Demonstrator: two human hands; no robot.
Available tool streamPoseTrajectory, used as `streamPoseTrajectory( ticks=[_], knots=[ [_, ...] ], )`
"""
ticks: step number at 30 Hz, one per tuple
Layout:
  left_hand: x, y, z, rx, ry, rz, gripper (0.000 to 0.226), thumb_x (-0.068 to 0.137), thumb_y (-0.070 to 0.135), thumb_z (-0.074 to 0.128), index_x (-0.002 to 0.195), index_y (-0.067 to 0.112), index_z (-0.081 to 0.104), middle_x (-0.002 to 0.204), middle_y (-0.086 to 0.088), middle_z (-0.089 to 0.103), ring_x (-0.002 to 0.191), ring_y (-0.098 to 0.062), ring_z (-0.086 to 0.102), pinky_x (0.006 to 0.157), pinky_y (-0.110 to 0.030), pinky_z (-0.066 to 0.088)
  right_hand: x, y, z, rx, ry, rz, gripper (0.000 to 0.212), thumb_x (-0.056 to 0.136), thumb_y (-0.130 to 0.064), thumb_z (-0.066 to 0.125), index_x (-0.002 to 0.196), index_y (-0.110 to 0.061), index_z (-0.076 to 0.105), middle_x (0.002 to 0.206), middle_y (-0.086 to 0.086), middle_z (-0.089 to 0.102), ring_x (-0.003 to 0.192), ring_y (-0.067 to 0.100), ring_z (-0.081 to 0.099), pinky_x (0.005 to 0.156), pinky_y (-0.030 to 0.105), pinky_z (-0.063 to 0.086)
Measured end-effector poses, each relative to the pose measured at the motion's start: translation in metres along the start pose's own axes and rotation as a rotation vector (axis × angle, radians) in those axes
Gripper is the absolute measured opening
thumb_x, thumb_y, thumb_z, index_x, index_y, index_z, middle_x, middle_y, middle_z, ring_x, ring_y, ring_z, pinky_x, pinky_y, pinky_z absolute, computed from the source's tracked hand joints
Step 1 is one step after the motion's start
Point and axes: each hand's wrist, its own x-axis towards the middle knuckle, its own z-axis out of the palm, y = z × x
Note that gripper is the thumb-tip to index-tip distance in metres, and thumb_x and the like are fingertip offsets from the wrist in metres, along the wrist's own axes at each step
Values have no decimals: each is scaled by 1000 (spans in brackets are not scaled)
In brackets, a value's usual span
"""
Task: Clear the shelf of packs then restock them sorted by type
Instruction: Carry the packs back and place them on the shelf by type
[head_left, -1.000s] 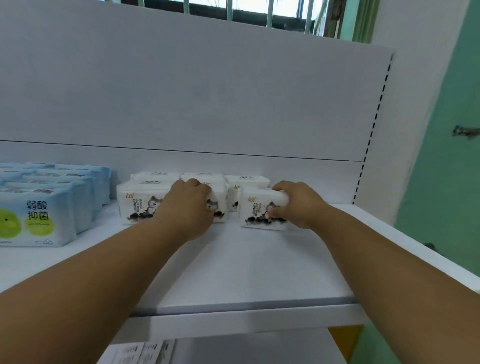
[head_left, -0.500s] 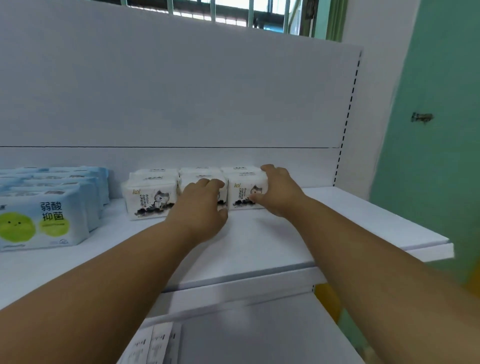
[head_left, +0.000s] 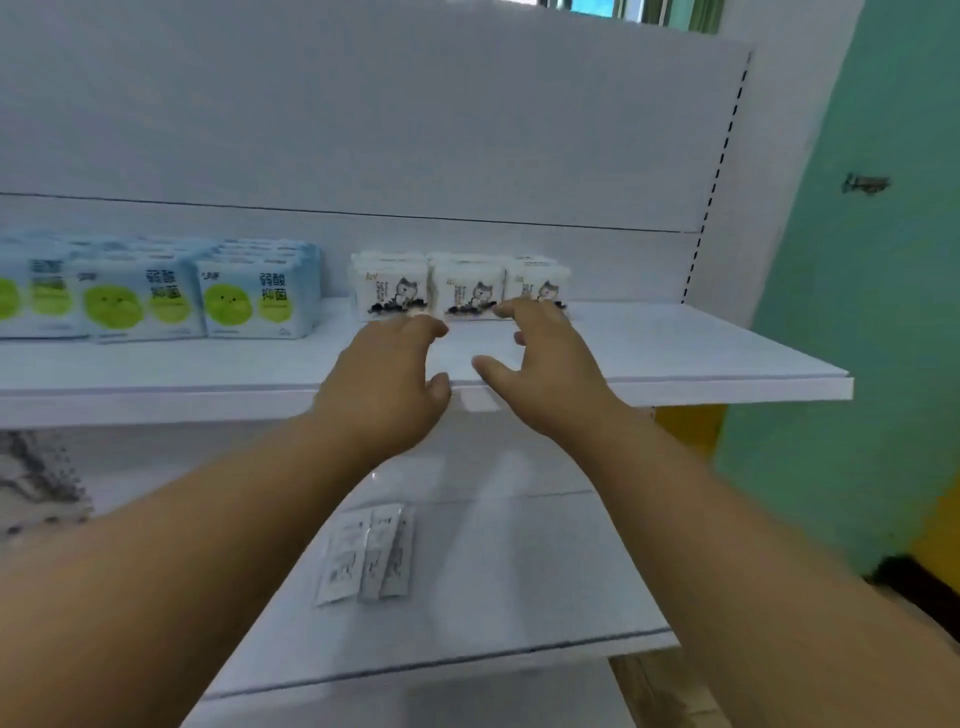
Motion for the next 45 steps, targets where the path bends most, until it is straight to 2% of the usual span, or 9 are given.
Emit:
streamPoseTrajectory(
  ticks=[6, 12, 16, 24, 27, 31, 39, 42, 45],
  knots=[
    [-143, 5, -24, 116, 41, -278, 45, 93, 30, 58, 136, 23, 50, 133, 3, 55, 120, -18, 50, 99, -32, 39, -102, -37, 34, 278, -216, -85, 49, 88, -38, 68, 132, -31, 48, 132, -8, 45, 116, 10, 50, 97, 30, 46],
    [-307, 7, -33, 183, -69, -511, 43, 94, 43, 56, 133, 24, 52, 128, 5, 58, 113, -15, 55, 93, -33, 49, -228, -77, 77, 416, -487, -46, 44, 88, -33, 68, 128, -31, 50, 125, -9, 45, 112, 9, 51, 96, 37, 51],
    [-406, 5, -25, 194, -127, -648, 38, 95, 42, 55, 129, 26, 55, 122, 7, 60, 108, -13, 55, 85, -28, 44, -311, -95, 109, 421, -641, -35, 43, 88, -33, 68, 128, -30, 51, 123, -8, 46, 109, 8, 51, 97, 30, 47],
    [-624, -27, 23, 24, -276, -896, 40, 94, 35, 57, 132, 24, 54, 124, 6, 62, 112, -17, 58, 91, -34, 48, -516, -112, 208, 337, -891, 92, 44, 85, -33, 70, 126, -32, 52, 126, -8, 48, 110, 9, 54, 95, 31, 48],
    [-716, -38, 59, -29, -381, -948, 39, 95, 33, 57, 133, 22, 54, 125, 3, 60, 111, -15, 57, 88, -29, 43, -610, -107, 252, 306, -992, 205, 46, 86, -33, 70, 128, -32, 52, 128, -7, 51, 107, 7, 53, 91, 29, 50],
    [-829, -46, 122, -126, -478, -1078, 39, 96, 32, 56, 134, 22, 52, 127, 1, 59, 114, -18, 55, 91, -33, 45, -716, -85, 314, 267, -1104, 279, 43, 87, -32, 69, 127, -30, 52, 131, -5, 50, 103, 6, 54, 74, 16, 42],
    [-987, -60, 296, -259, -513, -1371, 33, 94, 31, 57, 127, 26, 54, 115, 7, 61, 99, -14, 59, 82, -31, 46, -883, 38, 438, 133, -1219, 351, 43, 86, -26, 70, 126, -25, 54, 126, -1, 54, 100, 14, 59, 84, 34, 52],
    [-1032, -65, 374, -329, -543, -1466, 31, 93, 32, 56, 124, 26, 55, 110, 8, 60, 95, -15, 59, 78, -29, 43, -939, 91, 493, 84, -1259, 373, 43, 84, -26, 71, 124, -24, 54, 122, 1, 55, 99, 17, 60, 83, 33, 51],
    [-1071, -68, 449, -471, -524, -1656, 27, 93, 32, 57, 119, 24, 55, 106, 6, 61, 96, -20, 61, 86, -34, 50, -981, 142, 552, 5, -1304, 372, 48, 84, -27, 71, 127, -20, 52, 123, 5, 56, 106, 21, 60, 81, 26, 43]
  ],
)
